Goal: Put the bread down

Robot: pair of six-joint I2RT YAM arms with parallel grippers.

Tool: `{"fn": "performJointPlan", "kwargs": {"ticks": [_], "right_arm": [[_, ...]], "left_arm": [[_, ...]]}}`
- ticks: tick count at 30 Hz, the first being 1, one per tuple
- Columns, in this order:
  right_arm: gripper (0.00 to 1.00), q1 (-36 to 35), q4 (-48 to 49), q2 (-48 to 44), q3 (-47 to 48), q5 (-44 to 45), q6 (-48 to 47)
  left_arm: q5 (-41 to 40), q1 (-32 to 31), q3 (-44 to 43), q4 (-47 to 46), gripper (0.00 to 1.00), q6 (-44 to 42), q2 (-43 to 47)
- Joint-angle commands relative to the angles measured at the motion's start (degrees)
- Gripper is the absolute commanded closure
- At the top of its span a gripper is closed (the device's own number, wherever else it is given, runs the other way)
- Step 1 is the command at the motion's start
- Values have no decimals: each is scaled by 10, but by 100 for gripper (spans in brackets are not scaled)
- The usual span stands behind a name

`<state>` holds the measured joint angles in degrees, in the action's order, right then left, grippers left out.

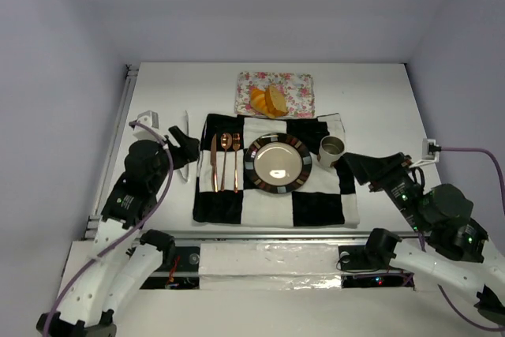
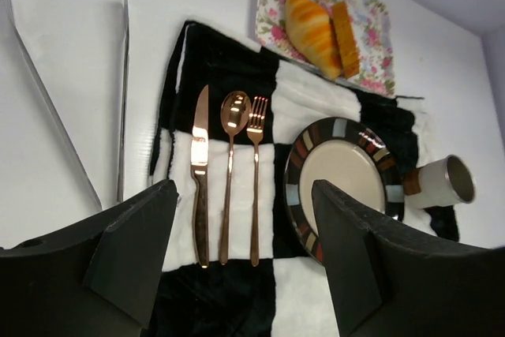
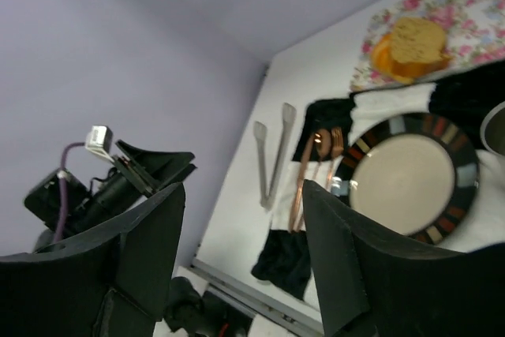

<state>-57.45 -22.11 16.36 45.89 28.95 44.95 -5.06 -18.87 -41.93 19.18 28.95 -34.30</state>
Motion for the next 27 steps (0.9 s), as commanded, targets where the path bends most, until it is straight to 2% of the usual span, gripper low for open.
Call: {"fn": "performJointPlan", "kwargs": {"ticks": [1,2,3,5,6,7,9,10,11,14,15,17,18,19,20,27], "right_arm": [[34,-2,-68,3,-22,44,22],[41,-2,-68,4,-28,38,22],[59,-2,-68,4,-31,34,29],[88,-2,-60,3,-47,19,36],[100,-2,-55,1,-53,14,39],[100,-2,-50,-4,-60,9,40],[100,-2,-33,-12,-76,-3,40],[100,-2,-30,-20,-79,-5,39],[100,-2,-30,-24,-79,-6,39],[100,-2,-40,-27,-83,-2,38],[93,-2,-43,-28,-81,-1,39],[84,-2,-50,-31,-83,-1,41],[75,-2,-50,-33,-84,-3,42],[72,-2,-50,-34,-87,-3,42],[69,-2,-44,-37,-95,-6,43],[67,-2,-17,-23,-113,-23,40]], "left_arm": [[2,2,5,-42,33,-14,-50],[-5,2,-2,-45,33,-18,-62],[-10,2,-7,-49,34,-21,-76],[-22,2,-22,-55,39,-32,-116],[-23,2,-24,-67,42,-35,-130],[-23,2,-26,-73,57,-47,-153],[-35,2,-31,-88,74,-57,-175],[-47,2,-31,-91,97,-58,-198],[-72,8,-32,-93,100,-64,-209],[-87,33,-37,-107,100,-77,-259],[-89,41,-42,-112,99,-79,-273],[-82,72,-49,-116,83,-82,-313],[-80,81,-51,-127,73,-91,-325],[-78,89,-53,-134,56,-95,-348],[-72,97,-56,-137,52,-100,-363],[-76,108,-117,-158,51,-128,-501]]}}
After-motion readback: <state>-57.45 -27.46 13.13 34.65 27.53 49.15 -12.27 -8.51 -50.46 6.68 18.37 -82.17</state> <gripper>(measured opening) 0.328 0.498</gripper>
